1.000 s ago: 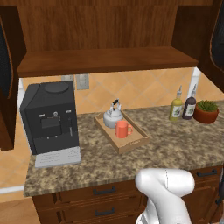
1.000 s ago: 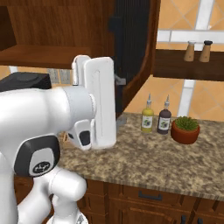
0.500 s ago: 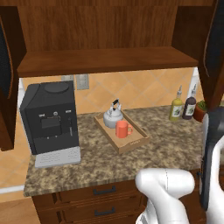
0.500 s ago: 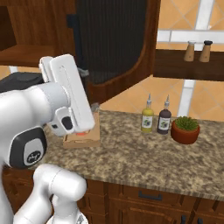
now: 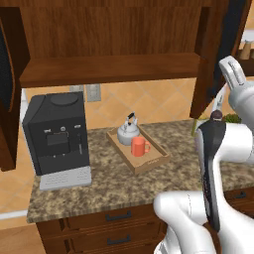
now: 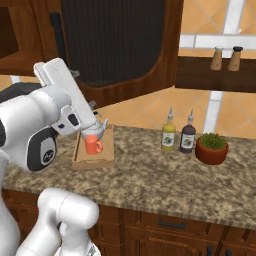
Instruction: Pick the kettle from the counter and place it on the tray. Then pick the mug from the cabinet and place it on the tray. Then close the cabinet doors.
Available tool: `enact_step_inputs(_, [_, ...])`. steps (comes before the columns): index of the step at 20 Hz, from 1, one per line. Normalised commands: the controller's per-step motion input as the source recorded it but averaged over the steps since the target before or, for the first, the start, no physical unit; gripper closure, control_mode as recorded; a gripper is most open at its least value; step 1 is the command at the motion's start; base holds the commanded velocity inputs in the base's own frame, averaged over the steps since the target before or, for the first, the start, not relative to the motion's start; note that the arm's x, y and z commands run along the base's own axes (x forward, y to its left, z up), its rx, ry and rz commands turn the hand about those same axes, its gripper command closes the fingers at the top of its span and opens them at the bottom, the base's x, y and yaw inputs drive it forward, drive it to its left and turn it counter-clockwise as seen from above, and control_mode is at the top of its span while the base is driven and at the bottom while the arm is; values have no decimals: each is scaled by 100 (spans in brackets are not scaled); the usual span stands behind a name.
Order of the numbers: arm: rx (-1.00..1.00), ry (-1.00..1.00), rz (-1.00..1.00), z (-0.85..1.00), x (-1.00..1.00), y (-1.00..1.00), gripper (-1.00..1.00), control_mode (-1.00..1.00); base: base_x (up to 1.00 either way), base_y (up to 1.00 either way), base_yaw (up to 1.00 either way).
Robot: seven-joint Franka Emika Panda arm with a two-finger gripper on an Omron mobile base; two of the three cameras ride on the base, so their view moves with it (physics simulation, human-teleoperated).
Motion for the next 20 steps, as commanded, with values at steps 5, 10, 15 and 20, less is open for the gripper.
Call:
enact_step_inputs(5, [-5, 0, 18, -12, 81, 77, -100, -100, 0, 0, 0])
enact_step_inputs(10, [0, 0, 18, -9, 90, 57, -100, -100, 0, 0, 0])
enact_step_inputs(15, [0, 4, 18, -7, 88, 41, -100, -100, 0, 0, 0])
enact_step_inputs(20, [-5, 0, 7, -15, 69, 38, -100, -100, 0, 0, 0])
